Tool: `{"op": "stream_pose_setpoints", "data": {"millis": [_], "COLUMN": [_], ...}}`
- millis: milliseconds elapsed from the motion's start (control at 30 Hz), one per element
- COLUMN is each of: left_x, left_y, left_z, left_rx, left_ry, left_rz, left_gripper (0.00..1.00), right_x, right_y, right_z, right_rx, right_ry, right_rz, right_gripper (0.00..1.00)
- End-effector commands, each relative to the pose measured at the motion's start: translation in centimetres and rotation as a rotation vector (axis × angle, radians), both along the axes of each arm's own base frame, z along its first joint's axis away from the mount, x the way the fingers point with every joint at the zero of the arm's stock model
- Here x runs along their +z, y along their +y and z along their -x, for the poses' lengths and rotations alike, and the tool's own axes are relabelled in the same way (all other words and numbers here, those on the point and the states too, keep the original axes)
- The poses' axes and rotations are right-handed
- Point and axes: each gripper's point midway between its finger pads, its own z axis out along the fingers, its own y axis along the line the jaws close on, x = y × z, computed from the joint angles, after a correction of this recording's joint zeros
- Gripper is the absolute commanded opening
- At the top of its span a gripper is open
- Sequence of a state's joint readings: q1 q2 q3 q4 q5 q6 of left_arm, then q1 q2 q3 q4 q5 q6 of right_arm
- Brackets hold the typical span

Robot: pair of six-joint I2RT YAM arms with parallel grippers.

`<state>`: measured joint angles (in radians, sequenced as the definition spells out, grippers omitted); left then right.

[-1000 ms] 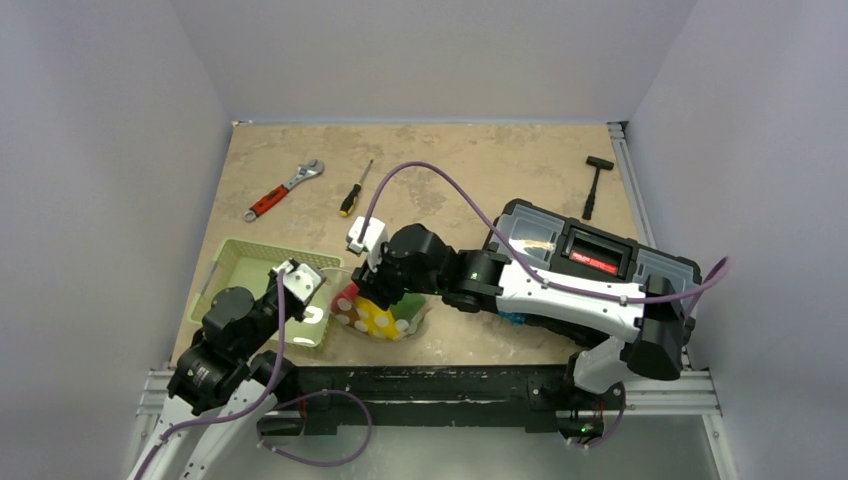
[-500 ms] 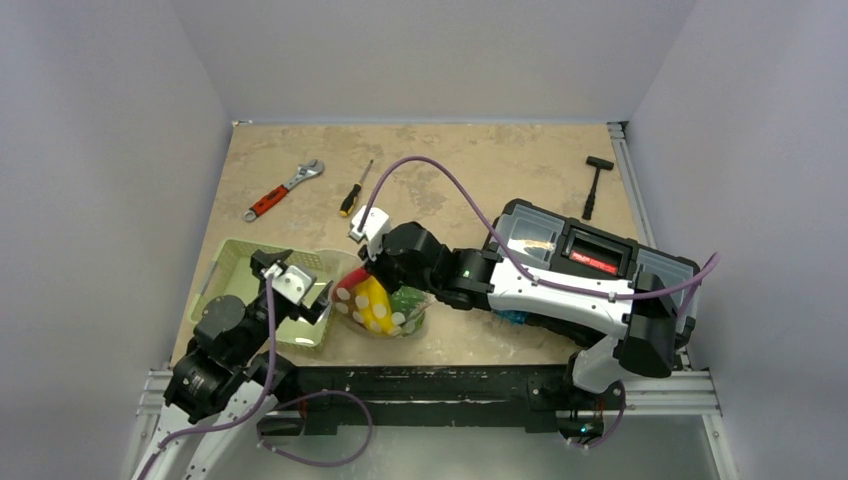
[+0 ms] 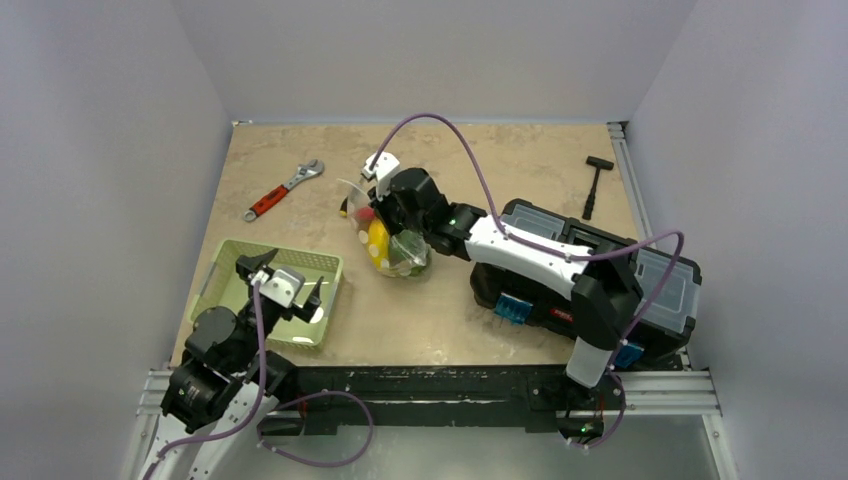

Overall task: Place the food in the zip-top bag and seal the zipper
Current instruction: Place the zipper food storage bag at the center of the board.

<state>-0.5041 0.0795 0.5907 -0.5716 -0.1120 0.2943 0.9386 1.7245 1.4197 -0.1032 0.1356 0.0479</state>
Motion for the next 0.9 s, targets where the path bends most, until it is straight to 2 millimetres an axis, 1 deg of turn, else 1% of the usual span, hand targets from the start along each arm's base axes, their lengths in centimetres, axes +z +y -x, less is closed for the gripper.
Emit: {"op": "stream_pose_setpoints", "data": {"millis": [0,167,233,300,433,500,567,633,667,700,800,833,867], "left_x": [0.8,1.0,1.0,0.9,1.1,1.0,1.0,1.1,1.1,1.0,0.8,0.9,0.9], "left_y": [-0.1,-0.1,-0.1,0.0,-0.2,-0.2,-0.1,-0.2,-0.3,-0.4,-0.3,-0.3,-0.3], "left_z": [-0.2,-0.1,0.0,0.0,0.1,0.1,0.0,0.0,0.0,0.0,-0.1,-0.1,-0.1], "left_rx": [0.002,-0.005,-0.007,0.0,-0.013,-0.012,-0.005,-0.01,-0.017,-0.019,-0.014,-0.013,-0.013], "left_ry": [-0.013,-0.031,-0.034,-0.036,-0.044,-0.041,-0.044,-0.049,-0.048,-0.044,-0.035,-0.037,-0.04], "left_rz": [0.023,0.024,0.028,0.024,0.026,0.026,0.026,0.027,0.025,0.022,0.02,0.02,0.02], "left_gripper": [1.0,1.0,1.0,1.0,1.0,1.0,1.0,1.0,1.0,1.0,1.0,1.0,1.0], "right_x": [3.2,1.7,1.2,0.9,-0.4,-0.8,-1.0,-1.3,-1.5,-1.5,-0.9,-0.4,0.1], "right_y": [0.2,-0.8,-1.9,-2.5,-5.2,-6.2,-6.5,-7.2,-7.5,-7.6,-7.2,-6.5,-5.5], "right_z": [-4.4,-8.0,-9.4,-10.1,-12.2,-12.6,-12.4,-12.8,-13.0,-12.9,-12.2,-11.5,-10.5], "right_rx": [0.008,-0.012,-0.047,-0.059,-0.124,-0.134,-0.128,-0.16,-0.179,-0.18,-0.145,-0.108,-0.06], "right_ry": [-0.092,-0.049,-0.033,0.0,0.034,0.043,0.04,0.039,0.041,0.043,0.055,0.068,0.085], "right_rz": [-0.043,-0.041,-0.039,-0.065,-0.05,-0.042,-0.028,-0.002,0.01,0.013,-0.014,-0.037,-0.067], "right_gripper": [0.0,0.0,0.0,0.0,0.0,0.0,0.0,0.02,0.0,0.0,0.0,0.0,0.0]}}
